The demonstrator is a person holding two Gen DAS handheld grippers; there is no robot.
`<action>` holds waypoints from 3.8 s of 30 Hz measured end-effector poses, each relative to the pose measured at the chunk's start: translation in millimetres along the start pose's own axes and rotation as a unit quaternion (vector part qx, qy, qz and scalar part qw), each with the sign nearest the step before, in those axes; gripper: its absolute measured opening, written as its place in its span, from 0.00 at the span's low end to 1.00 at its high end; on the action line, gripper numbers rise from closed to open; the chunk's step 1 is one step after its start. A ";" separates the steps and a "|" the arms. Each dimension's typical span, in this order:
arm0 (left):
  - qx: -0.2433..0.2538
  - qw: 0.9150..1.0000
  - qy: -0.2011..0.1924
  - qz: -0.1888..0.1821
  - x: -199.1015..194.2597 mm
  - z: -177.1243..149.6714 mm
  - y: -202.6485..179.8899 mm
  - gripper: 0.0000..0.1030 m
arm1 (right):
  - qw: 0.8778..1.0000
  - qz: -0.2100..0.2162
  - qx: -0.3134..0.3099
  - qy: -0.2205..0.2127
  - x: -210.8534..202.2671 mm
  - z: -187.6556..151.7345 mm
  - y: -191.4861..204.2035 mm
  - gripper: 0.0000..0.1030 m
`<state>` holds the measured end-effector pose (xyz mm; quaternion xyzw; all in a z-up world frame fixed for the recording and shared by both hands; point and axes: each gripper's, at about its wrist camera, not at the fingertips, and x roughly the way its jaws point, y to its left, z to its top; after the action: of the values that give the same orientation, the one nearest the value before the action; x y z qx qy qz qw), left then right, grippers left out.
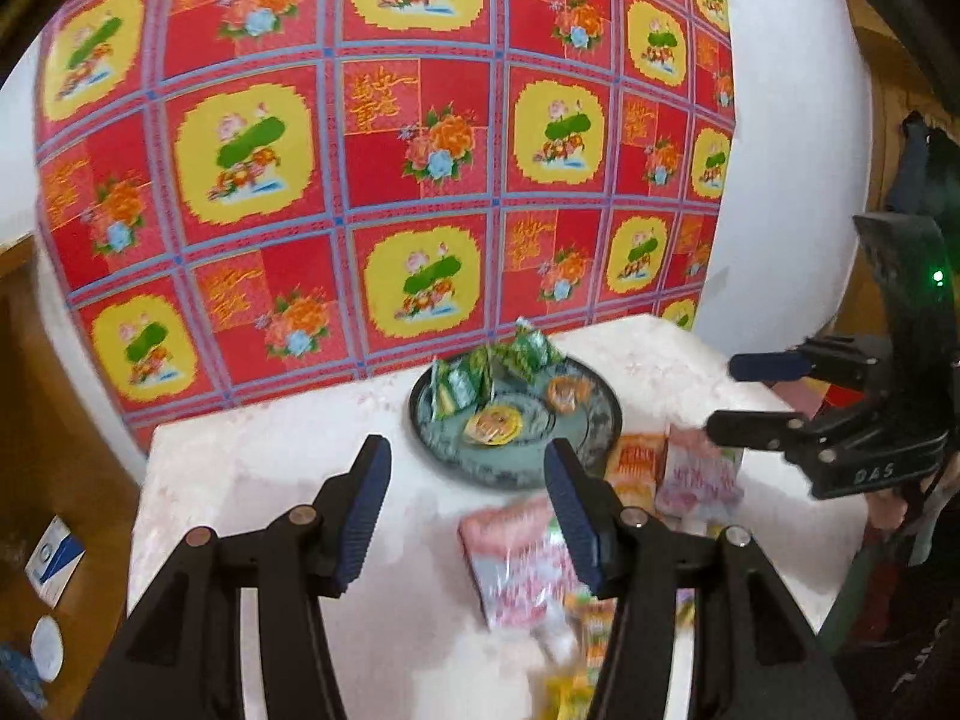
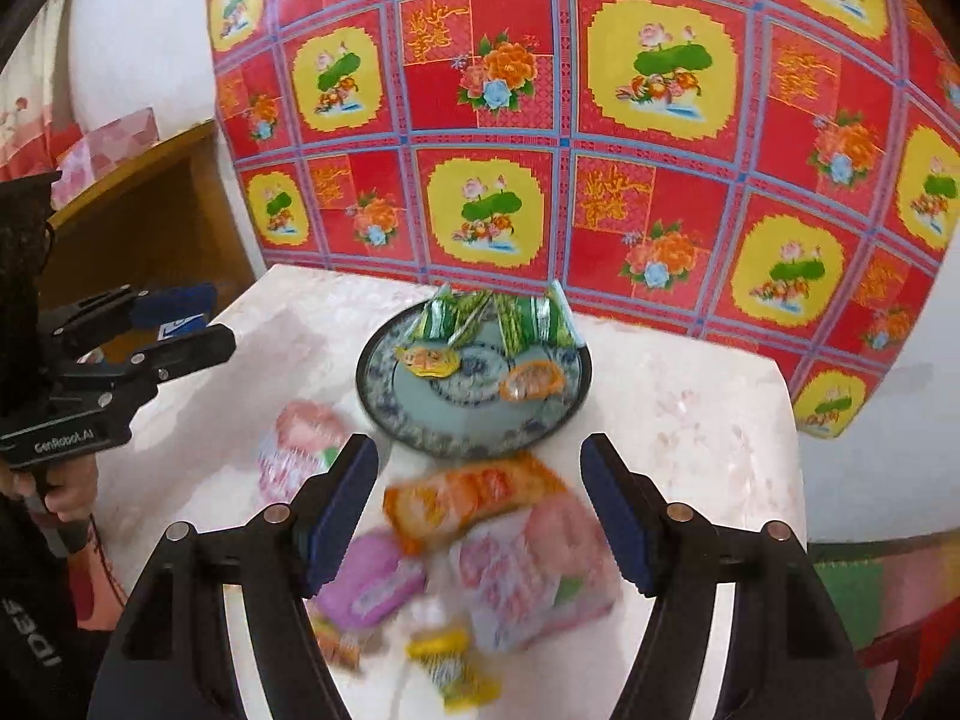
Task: Organize snacks
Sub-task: 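Withdraw the right tool from the plate toward the remaining snacks, then move the open right tool down to the yellow snack packet, then close the right tool on the yellow packet and lift it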
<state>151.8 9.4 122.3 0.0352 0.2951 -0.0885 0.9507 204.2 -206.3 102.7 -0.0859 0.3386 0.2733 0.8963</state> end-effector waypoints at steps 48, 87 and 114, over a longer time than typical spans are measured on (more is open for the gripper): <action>-0.032 0.999 0.004 -0.016 -22.5 -129.9 -43.6 0.59 | 0.998 -0.041 0.010 -0.045 -12.8 -150.5 45.7 0.71; -0.042 0.995 -0.010 -0.087 -16.3 -144.4 -49.6 0.29 | 0.995 -0.026 -0.080 -0.048 -0.8 -128.7 33.9 0.23; -0.050 0.994 -0.019 -0.091 -17.9 -147.1 -48.8 0.29 | 0.996 0.053 0.048 -0.048 -19.6 -144.2 26.5 0.44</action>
<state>46.5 -18.3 10.6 -0.0415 0.2827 -0.1602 0.9448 96.7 -241.5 7.3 -0.0119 0.3115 0.3075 0.8991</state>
